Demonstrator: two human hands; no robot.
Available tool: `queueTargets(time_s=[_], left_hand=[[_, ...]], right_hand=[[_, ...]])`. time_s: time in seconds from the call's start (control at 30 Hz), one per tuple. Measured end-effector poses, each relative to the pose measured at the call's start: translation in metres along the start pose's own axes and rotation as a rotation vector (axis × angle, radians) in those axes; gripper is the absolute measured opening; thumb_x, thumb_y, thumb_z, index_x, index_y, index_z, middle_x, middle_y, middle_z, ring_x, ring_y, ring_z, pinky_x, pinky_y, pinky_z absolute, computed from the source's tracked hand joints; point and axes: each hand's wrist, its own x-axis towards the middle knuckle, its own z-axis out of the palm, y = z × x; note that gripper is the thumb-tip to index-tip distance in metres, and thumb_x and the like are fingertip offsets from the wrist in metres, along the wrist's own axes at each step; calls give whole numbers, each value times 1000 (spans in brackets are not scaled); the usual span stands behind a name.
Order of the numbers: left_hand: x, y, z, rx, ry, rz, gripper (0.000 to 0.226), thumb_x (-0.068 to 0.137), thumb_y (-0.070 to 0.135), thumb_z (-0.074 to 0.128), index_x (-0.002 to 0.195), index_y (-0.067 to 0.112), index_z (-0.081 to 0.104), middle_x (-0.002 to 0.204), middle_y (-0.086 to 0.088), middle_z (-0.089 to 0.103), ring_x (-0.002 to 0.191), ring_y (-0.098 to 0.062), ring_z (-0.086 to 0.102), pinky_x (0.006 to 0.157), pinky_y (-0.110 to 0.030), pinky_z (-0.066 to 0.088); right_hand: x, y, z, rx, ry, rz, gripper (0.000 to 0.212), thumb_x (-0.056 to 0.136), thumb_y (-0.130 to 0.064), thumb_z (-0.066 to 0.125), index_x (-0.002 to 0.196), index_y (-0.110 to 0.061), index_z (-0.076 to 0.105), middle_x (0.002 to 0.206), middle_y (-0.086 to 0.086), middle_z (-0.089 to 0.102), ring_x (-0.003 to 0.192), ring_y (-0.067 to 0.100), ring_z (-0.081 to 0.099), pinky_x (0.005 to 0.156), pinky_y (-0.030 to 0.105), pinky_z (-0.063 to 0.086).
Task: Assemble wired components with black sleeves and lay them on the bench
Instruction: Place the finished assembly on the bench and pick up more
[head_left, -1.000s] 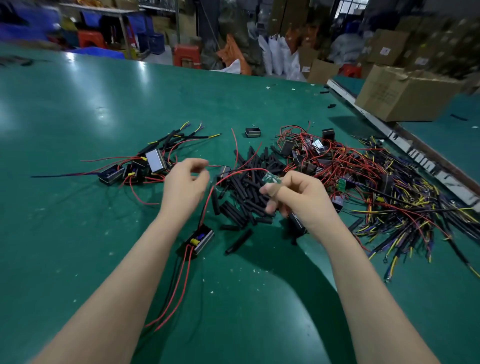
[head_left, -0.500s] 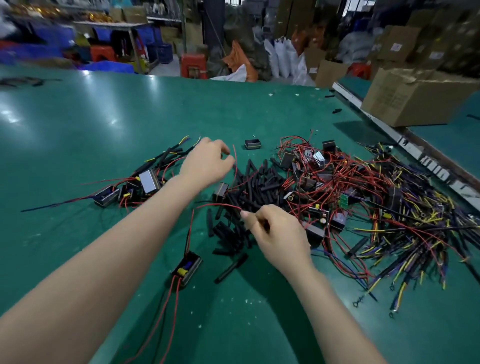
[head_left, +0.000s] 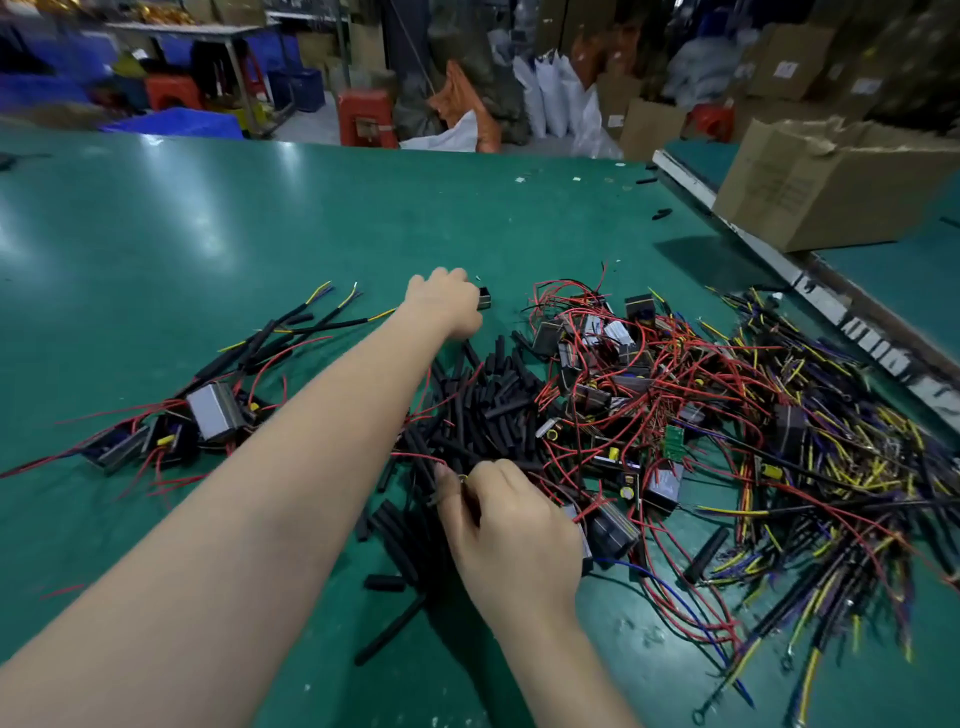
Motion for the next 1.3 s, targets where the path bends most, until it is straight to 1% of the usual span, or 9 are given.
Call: queueTargets(time_s=[0.3,0.47,0.6,0.73,0.87,0.97,1.03,1.17,1.3], left_hand=[[-2,-3,19,-92,170,-45,18,91,19,48,108,12,49,115,-10,61,110,-29,53,81,-38,30],[2,-7,20,-147,471,-114,32,87,26,50,112,7,49,117,-13,55,109,-32,50,84,-41,35],[16,-12,18,-269,199,-32,51,92,35,50,139,19,39,142,-9,40,127,-31,41,98,-48,36],[21,-8,22,-298,164,65,45,89,35,61,129,19,49,129,-9,54,118,-30,50,92,-43,42],[4,-2,11,-629,268,-43,38,83,42,67,102,9,59,98,-8,63,93,-25,56,76,-31,43],[-30,8,-6,-1291,186,-90,26,82,29,68,82,7,53,84,-15,62,79,-26,63,72,-37,56],[-58,14,-19,-1741,57,-82,16,85,16,61,78,11,47,79,-12,66,74,-23,70,60,-27,57],[-117,10,-36,-1981,-181,-134,22,89,37,54,83,17,45,60,0,56,45,-13,56,44,-16,41],[-166,-7,-47,-2176,-165,-72,48,94,59,36,80,15,50,55,0,52,41,-13,46,45,-19,35]], right_hand=[[-2,-4,-1,18,-13,10,39,86,-39,58,55,-19,46,55,-6,49,53,15,50,41,23,22],[-4,-5,-1,65,-14,3,39,87,-40,55,55,-19,45,54,-6,48,55,15,49,38,26,28],[-4,-3,0,81,-65,37,40,87,-42,53,55,-20,43,54,-7,47,56,14,48,39,24,25],[-3,0,-1,130,-90,112,40,87,-42,57,57,-19,45,55,-7,49,57,15,49,39,24,30],[-3,0,-2,198,-102,127,38,89,-40,60,61,-16,49,60,-5,52,59,18,52,41,26,35],[-2,-1,-4,192,-81,146,40,92,-44,54,68,-13,54,66,-3,56,64,21,56,45,27,37],[0,-2,-7,159,-57,182,42,95,-48,48,72,-13,54,66,-1,57,66,24,57,45,28,34],[0,-7,-9,183,-80,233,52,97,-47,23,81,-12,58,69,4,60,77,29,53,54,35,33],[1,-7,-10,242,-91,189,48,99,-35,29,81,-5,62,72,13,64,78,34,51,66,43,37]])
